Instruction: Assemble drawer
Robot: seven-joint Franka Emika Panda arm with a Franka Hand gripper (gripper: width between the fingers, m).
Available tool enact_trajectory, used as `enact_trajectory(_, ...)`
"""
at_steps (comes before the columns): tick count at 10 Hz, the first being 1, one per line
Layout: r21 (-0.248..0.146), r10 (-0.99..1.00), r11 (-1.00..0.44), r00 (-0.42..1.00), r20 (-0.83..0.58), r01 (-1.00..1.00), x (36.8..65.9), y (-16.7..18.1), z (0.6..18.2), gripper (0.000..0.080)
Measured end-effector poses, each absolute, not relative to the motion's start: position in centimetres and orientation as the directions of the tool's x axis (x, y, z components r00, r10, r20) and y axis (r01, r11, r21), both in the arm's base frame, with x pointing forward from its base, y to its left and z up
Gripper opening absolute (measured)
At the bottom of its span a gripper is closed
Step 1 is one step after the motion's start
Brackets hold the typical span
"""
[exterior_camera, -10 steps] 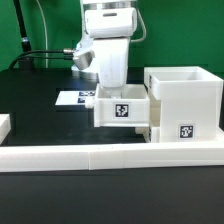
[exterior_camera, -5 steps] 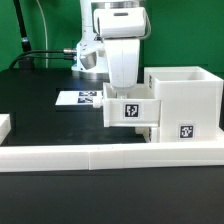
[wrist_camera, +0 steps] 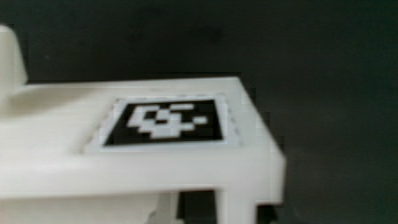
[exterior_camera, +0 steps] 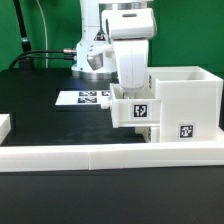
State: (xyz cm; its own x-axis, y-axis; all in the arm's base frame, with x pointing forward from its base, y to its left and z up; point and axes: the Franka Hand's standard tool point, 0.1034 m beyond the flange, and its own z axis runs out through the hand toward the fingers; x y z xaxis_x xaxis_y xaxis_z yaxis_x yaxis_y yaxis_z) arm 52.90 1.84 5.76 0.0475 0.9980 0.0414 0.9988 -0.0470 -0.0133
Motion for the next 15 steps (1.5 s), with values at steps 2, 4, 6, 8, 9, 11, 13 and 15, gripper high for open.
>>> enact_trajectory(2, -0.013, 0.998, -0.048, 0.048, 0.041, 0.999, 52.9, 1.8, 5.8, 0.0041)
enact_trajectory(4, -0.013, 0.998, -0.042, 0.042, 0.042, 0.999, 52.9, 1.9, 5.8, 0.0041)
enact_trajectory(6, -0.013, 0.998, -0.048, 0.048, 0.042, 0.999, 52.9, 2.0, 5.8, 0.0165)
enact_trajectory(8, -0.006, 0.998, -0.049, 0.049, 0.044, 0.999, 53.1, 2.5, 6.2, 0.0357)
enact_trajectory(9, -0.006, 0.998, -0.050, 0.050, 0.044, 0.999, 53.1, 2.5, 6.2, 0.0552)
enact_trajectory(11, -0.003, 0.998, -0.052, 0.053, 0.040, 0.999, 53.1, 2.0, 6.8, 0.0619)
enact_trajectory(13, -0.008, 0.998, -0.055, 0.055, 0.022, 0.998, 53.1, 0.5, 8.7, 0.0644)
enact_trajectory(15, -0.022, 1.000, -0.029, 0.029, 0.008, 0.999, 52.8, -3.0, 9.8, 0.0649)
